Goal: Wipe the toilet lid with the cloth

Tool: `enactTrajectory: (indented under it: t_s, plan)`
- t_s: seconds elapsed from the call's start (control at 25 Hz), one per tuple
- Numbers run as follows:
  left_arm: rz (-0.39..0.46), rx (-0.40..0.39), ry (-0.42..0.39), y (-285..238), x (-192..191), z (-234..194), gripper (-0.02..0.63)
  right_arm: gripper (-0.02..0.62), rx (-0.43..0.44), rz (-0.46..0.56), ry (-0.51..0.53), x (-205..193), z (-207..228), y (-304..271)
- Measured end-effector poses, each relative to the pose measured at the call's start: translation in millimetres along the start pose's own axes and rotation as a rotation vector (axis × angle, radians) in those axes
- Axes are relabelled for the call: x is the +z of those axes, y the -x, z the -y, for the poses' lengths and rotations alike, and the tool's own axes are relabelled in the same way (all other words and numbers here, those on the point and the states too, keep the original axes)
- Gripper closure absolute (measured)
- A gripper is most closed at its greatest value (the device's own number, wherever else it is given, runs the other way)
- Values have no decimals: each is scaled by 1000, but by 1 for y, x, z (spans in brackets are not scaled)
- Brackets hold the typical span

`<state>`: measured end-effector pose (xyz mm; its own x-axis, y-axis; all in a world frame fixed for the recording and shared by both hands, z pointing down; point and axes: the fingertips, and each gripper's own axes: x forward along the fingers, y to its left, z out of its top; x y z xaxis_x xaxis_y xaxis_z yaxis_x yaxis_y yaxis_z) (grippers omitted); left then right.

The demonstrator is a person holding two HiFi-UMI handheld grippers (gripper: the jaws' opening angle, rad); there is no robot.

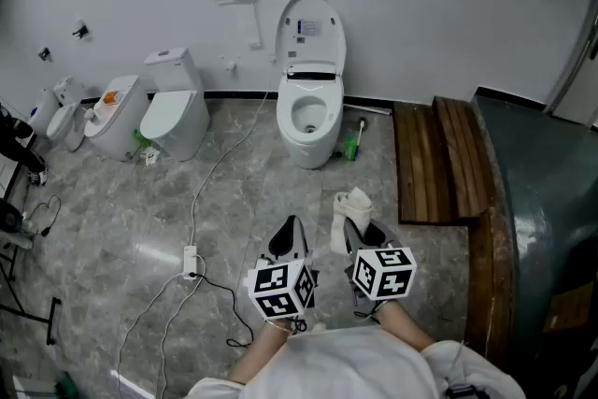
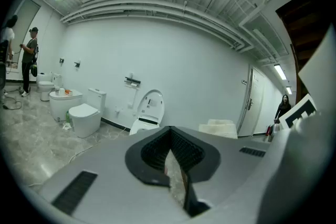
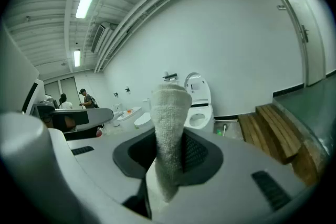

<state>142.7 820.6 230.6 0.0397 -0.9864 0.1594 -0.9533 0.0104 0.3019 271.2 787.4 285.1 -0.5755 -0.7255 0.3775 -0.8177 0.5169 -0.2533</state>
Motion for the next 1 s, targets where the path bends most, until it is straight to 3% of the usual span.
enactTrajectory:
  t_s: [0.48,1.0]
  plan:
    - [-9,13,2,-79,13,-25,594,502,5,-10,0,36,26,-76]
    - [11,28,-20,-213,57,-27,594,502,37,6,-16,118,84,-183]
